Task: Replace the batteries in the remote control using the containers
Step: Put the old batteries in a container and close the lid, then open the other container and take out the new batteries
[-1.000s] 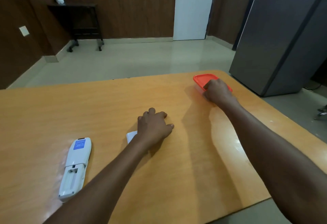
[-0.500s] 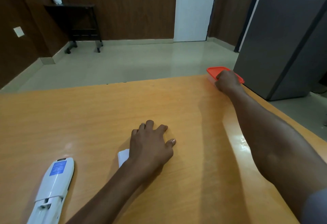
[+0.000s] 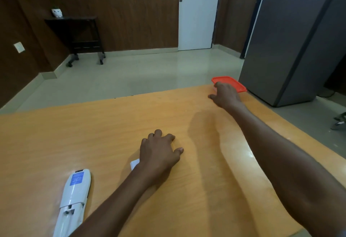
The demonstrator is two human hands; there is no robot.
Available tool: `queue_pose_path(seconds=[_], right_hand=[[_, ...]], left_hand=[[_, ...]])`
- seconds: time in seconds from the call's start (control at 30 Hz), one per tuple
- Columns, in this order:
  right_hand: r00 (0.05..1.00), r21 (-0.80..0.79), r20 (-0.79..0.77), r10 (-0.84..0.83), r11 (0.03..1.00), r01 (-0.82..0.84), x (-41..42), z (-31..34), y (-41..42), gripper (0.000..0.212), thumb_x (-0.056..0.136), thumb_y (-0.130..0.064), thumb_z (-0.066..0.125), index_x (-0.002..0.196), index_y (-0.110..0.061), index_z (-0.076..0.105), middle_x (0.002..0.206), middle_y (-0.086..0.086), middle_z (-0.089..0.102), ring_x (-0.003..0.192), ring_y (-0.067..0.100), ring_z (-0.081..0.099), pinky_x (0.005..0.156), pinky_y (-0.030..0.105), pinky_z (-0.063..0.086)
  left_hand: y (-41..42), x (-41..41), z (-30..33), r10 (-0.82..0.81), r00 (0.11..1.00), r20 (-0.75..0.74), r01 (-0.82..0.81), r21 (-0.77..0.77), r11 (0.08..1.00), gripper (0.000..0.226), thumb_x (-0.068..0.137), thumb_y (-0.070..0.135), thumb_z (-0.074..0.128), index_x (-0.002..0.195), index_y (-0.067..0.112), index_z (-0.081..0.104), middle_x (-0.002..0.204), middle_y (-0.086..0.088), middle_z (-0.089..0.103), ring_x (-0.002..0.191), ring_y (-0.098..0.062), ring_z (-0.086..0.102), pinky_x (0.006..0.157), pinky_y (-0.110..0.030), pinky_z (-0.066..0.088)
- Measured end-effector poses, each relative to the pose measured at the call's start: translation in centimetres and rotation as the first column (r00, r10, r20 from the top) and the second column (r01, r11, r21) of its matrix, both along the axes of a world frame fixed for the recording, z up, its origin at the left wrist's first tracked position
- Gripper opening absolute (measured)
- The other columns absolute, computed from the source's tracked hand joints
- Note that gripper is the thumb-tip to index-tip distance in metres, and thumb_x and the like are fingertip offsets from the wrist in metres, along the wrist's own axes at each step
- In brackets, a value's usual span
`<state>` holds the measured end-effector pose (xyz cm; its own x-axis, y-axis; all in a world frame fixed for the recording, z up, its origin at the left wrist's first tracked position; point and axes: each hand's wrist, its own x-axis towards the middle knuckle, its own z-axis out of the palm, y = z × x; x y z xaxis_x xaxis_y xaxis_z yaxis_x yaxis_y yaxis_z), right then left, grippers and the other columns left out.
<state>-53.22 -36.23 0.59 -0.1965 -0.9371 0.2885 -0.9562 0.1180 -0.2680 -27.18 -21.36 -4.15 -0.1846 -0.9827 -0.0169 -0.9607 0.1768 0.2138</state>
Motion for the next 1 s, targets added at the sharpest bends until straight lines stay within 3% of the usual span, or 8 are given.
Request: queue_pose_path(seconds=[0.13, 0.33, 0.67, 0.77, 0.87, 1.0], right_hand=[[0.993, -0.051, 0.016, 0.118, 0.992, -0.117, 4.3, 0.8, 5.4, 0.049, 0.088, -0.040, 0.071, 0.125, -0.009, 0.062, 0.121, 0.016, 0.069, 0.115, 0.036, 0.062, 0.091, 0.041, 0.051], [0.937, -0.043, 0.080, 0.340, 0.940, -0.337, 12.0, 1.6, 15.3, 0.043, 0.088, -0.037, 0.070, 0.120, -0.009, 0.065, 0.114, 0.012, 0.073, 0.109, 0.032, 0.065, 0.089, 0.039, 0.050], [0.720, -0.024, 0.187, 0.669, 0.735, -0.677, 30.0, 0.8, 26.6, 0.038, 0.090, -0.039, 0.067, 0.116, -0.011, 0.066, 0.112, 0.005, 0.073, 0.105, 0.024, 0.066, 0.085, 0.037, 0.052], [0.643, -0.040, 0.223, 0.732, 0.666, -0.744, 36.1, -0.2, 28.6, 0.037, 0.090, -0.038, 0.067, 0.116, -0.011, 0.066, 0.110, 0.004, 0.073, 0.104, 0.023, 0.065, 0.084, 0.036, 0.051], [0.592, -0.023, 0.234, 0.771, 0.613, -0.789, 41.8, -1.3, 30.6, 0.040, 0.095, -0.037, 0.062, 0.125, -0.012, 0.062, 0.118, 0.005, 0.070, 0.112, 0.025, 0.062, 0.089, 0.036, 0.049], [0.500, 0.090, 0.237, 0.833, 0.493, -0.865, 47.1, -2.7, 33.1, 0.068, 0.091, -0.054, 0.061, 0.145, -0.015, 0.046, 0.139, 0.012, 0.060, 0.127, 0.030, 0.054, 0.100, 0.040, 0.045]], left_hand=[[0.8, 1.1, 1.2, 0.057, 0.987, -0.153, -0.053, 0.027, 0.998, 0.059, 0.090, 0.060, 0.056, 0.139, 0.028, 0.055, 0.137, -0.001, 0.051, 0.124, -0.022, 0.052, 0.096, -0.037, 0.048], [5.8, 7.0, 3.4, 0.137, 0.946, -0.295, -0.164, -0.069, 0.984, 0.046, 0.091, 0.053, 0.061, 0.128, 0.027, 0.063, 0.133, 0.000, 0.056, 0.118, -0.021, 0.057, 0.086, -0.032, 0.046], [18.4, 24.5, 5.9, 0.398, 0.835, -0.380, -0.487, -0.176, 0.855, 0.030, 0.091, 0.041, 0.066, 0.115, 0.024, 0.071, 0.117, -0.004, 0.062, 0.111, -0.025, 0.060, 0.082, -0.031, 0.042], [21.7, 28.9, 6.0, 0.469, 0.777, -0.420, -0.581, -0.193, 0.790, 0.026, 0.091, 0.036, 0.067, 0.112, 0.022, 0.072, 0.118, -0.007, 0.063, 0.114, -0.027, 0.059, 0.086, -0.033, 0.044], [24.3, 32.7, 5.6, 0.560, 0.659, -0.503, -0.705, -0.154, 0.692, 0.026, 0.089, 0.032, 0.068, 0.113, 0.023, 0.071, 0.125, -0.009, 0.061, 0.125, -0.029, 0.053, 0.098, -0.036, 0.042], [26.6, 36.2, 4.3, 0.728, 0.491, -0.480, -0.837, -0.029, 0.546, 0.050, 0.091, 0.027, 0.057, 0.140, 0.025, 0.053, 0.155, -0.010, 0.039, 0.149, -0.032, 0.021, 0.120, -0.049, 0.027]])
